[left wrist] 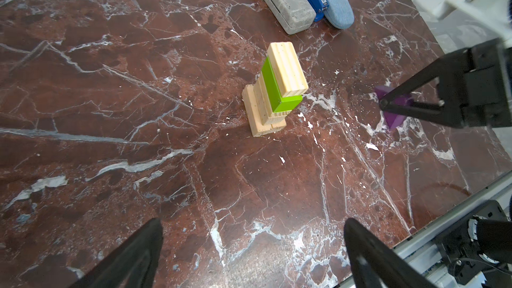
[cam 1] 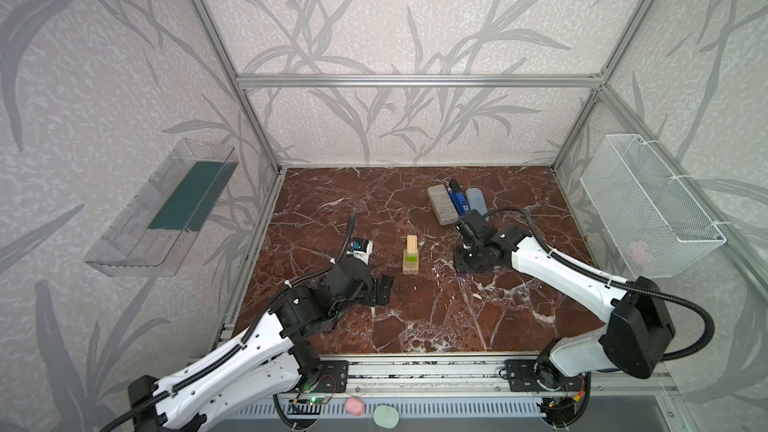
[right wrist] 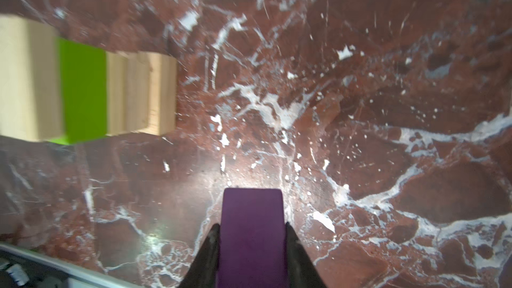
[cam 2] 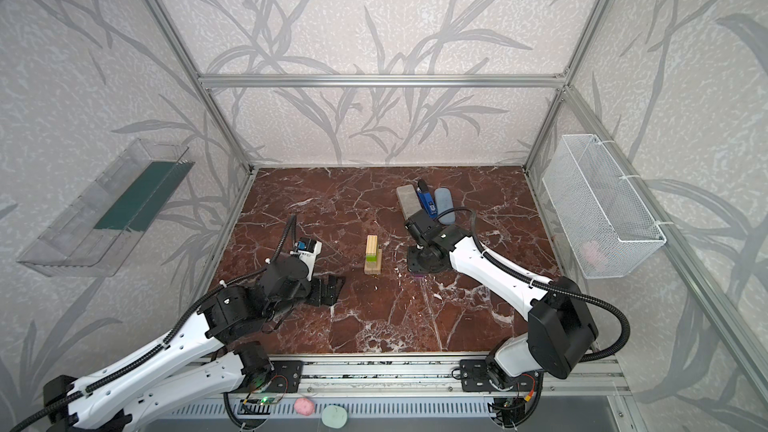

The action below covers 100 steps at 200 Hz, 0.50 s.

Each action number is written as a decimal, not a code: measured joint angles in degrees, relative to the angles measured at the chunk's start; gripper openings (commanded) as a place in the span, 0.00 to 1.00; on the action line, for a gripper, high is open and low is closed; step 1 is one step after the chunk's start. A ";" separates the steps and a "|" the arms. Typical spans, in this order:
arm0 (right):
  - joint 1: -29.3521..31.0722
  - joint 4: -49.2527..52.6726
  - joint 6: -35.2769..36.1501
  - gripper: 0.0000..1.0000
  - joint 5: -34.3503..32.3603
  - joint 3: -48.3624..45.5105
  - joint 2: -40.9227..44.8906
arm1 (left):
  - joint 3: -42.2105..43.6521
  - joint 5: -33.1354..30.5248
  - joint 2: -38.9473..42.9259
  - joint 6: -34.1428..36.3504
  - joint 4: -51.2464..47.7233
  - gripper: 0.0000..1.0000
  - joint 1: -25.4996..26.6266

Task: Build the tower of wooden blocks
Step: 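Lift the purple block and carry it over the stack with the right gripper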

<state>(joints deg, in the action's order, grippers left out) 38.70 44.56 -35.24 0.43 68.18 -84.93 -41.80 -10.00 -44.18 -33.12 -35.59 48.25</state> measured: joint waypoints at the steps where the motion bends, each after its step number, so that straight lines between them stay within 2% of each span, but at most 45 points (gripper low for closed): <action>1: 0.02 0.02 0.00 0.22 0.02 0.28 -0.11 | 0.00 0.00 0.07 0.00 0.00 1.00 -0.15; 51: 3.39 3.82 -1.53 0.17 -1.90 16.63 -7.82 | 0.79 1.81 0.79 -0.28 0.44 1.00 -5.11; 100: 6.58 5.01 -6.82 0.17 -5.38 21.07 -12.15 | 2.19 2.58 0.81 -1.57 1.38 1.00 -7.23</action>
<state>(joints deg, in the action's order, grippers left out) 45.28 49.56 -42.06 -4.95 89.25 -97.08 -39.62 -7.42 -43.38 -34.70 -34.22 41.01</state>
